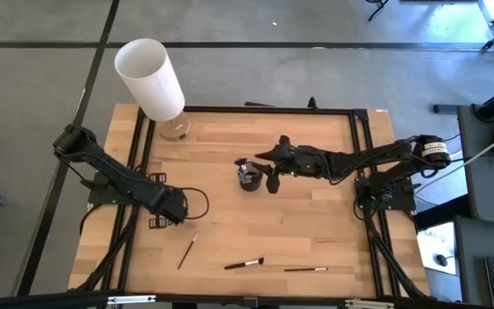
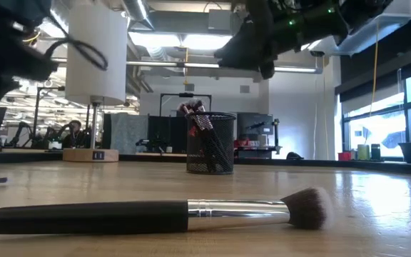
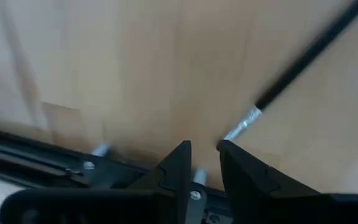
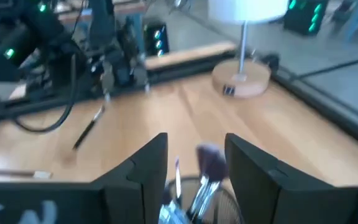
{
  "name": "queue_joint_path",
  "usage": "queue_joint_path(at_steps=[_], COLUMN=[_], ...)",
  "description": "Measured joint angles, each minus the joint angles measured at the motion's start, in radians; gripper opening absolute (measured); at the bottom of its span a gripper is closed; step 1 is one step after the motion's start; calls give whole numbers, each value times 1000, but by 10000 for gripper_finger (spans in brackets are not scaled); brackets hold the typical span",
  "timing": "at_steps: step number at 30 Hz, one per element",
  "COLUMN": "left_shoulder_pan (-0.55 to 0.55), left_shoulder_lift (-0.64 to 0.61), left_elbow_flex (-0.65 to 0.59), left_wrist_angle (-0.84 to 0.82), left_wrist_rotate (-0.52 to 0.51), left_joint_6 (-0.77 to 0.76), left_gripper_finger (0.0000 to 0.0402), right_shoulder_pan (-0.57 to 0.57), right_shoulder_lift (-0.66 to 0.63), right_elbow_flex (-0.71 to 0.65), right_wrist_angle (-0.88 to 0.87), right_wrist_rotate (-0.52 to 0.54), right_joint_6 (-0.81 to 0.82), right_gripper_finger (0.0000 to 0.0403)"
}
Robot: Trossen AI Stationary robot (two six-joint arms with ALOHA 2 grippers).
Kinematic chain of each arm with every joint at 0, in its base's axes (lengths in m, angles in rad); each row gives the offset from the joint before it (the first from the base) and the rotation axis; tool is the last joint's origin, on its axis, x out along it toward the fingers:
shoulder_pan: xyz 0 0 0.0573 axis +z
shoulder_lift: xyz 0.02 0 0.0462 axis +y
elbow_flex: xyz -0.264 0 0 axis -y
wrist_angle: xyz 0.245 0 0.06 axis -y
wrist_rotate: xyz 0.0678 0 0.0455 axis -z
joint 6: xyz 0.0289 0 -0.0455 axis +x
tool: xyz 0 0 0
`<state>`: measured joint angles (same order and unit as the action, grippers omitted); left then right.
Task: Pick & Place Makeup Brushes
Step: Put the eyeshadow brush into the makeup brush holder
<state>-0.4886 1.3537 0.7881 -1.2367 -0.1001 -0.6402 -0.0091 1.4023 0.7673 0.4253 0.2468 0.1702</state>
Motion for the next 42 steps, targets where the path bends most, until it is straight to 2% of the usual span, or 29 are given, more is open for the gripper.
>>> queue_joint_path(at_steps=[3, 8, 13, 17, 22, 27, 33, 36, 39, 42], left_shoulder_pan=[-7, -8, -8, -8, -8, -8, -8, -8, -8, -8], left_shoulder_lift=[0, 0, 1, 0, 0, 0, 0, 1, 2, 2], left_elbow_flex=[-46, -113, -188, -226, -247, -250, -250, -241, -198, -124], left_wrist_angle=[15, 24, 128, 215, 244, 249, 267, 263, 258, 192], left_wrist_rotate=[49, 67, 78, 148, 188, 187, 200, 194, 155, 54], left_joint_6=[16, 11, 21, 93, 130, 130, 138, 134, 133, 147], left_gripper_finger=[82, 81, 81, 81, 81, 71, 12, 5, 2, 3], right_shoulder_pan=[3, 8, 8, 10, 23, 26, 26, 26, 26, 25], right_shoulder_lift=[11, 12, 12, 12, 12, 12, 12, 12, 12, -7], right_elbow_flex=[0, 0, 0, 0, 0, 0, 0, 0, 0, 0], right_wrist_angle=[-41, -57, -59, -64, -64, -65, -65, -64, -65, -127], right_wrist_rotate=[-13, -14, -16, -35, -40, -40, -39, -39, -39, -24], right_joint_6=[22, 31, 32, 32, 28, 28, 27, 24, 14, 18], right_gripper_finger=[159, 159, 159, 159, 159, 159, 159, 159, 159, 159])
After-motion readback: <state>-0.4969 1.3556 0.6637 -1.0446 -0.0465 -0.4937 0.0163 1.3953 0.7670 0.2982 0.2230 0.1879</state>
